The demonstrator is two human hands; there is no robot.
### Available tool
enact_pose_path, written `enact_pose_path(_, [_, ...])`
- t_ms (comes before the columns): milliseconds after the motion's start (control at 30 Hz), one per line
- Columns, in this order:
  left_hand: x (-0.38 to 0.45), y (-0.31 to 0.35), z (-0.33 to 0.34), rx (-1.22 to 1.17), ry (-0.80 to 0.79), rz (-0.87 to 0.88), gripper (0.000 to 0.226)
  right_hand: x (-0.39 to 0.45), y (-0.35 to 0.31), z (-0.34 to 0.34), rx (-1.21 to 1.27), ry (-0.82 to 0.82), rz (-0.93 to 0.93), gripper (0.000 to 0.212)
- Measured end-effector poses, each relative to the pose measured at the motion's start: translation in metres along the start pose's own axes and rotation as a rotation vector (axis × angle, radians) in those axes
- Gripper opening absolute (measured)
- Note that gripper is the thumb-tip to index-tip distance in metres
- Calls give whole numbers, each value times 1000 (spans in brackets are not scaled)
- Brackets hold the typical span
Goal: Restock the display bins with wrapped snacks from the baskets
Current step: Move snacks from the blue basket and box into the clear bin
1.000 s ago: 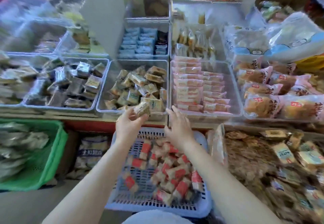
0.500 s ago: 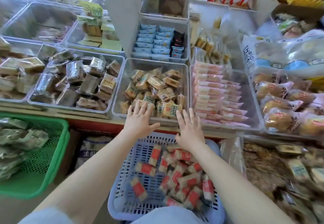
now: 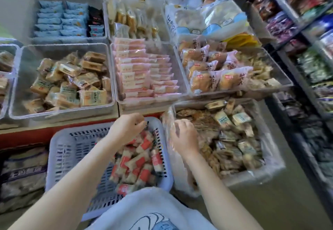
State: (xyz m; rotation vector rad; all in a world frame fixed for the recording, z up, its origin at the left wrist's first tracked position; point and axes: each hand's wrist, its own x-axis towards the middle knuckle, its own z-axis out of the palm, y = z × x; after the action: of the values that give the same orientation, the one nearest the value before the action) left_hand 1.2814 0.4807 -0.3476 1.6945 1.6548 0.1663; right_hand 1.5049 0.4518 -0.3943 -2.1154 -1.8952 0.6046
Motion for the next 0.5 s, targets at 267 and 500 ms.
enact_pose_path(267, [18,117,107,-63,-266,31,26,-18,207,-62,-237,-388,494,75])
enact_pose_path(500, [25,168,151,-88,-266,-58,24,-18,249,-50,-269,-274,363,71])
